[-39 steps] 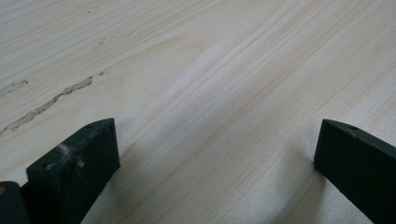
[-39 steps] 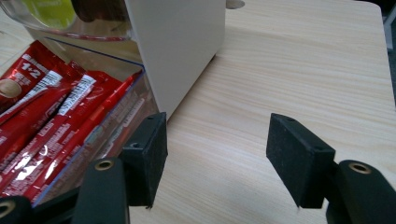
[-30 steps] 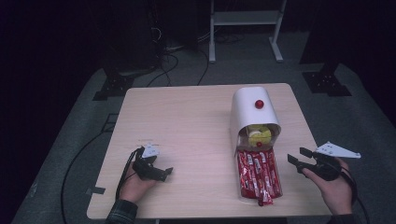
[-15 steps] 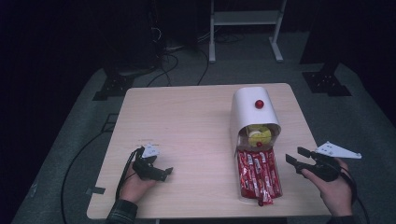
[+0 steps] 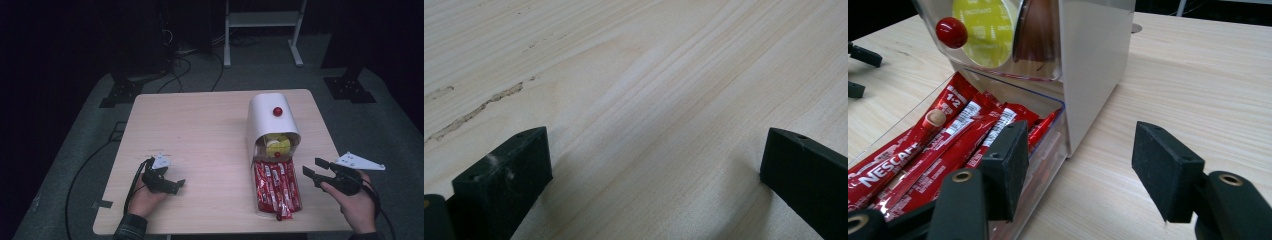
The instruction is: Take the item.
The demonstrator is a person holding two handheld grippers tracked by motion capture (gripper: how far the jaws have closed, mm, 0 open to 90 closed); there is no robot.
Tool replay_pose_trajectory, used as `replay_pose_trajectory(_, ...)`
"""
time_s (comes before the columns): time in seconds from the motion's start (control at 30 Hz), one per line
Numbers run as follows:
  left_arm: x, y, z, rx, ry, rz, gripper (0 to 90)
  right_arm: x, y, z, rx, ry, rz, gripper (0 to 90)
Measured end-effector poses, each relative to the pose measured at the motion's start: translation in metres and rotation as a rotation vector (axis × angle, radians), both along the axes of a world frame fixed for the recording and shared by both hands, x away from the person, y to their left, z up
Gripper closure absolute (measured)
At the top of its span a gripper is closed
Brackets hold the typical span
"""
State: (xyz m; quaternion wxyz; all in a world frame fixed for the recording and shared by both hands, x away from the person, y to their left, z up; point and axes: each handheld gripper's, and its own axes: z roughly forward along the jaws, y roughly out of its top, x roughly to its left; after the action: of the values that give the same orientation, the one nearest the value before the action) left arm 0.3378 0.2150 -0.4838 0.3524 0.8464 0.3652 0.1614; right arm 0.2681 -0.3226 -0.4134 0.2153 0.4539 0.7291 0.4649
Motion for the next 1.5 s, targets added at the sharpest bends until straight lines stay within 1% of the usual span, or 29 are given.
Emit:
replay_pose_trajectory(0.43,0.0,0.0,0.0,0.0,0.0,0.0,0.0,-0.003,0.008,0.003,-0.002,-0.008,0.028,39.5)
replay_pose_trajectory(0.67,0.0,0.0,0.0,0.0,0.0,0.0,0.0,-0.005,0.014,0.004,0.0,-0.005,0.046,39.8)
replay_pose_trajectory(0.93,0.0,0.0,0.0,0.0,0.0,0.0,0.0,-0.005,0.019,0.004,-0.001,-0.004,0.064,40.0)
replay_pose_trajectory(1.5,0.0,0.0,0.0,0.0,0.0,0.0,0.0,-0.007,0.037,0.0,-0.009,0.006,0.121,40.1)
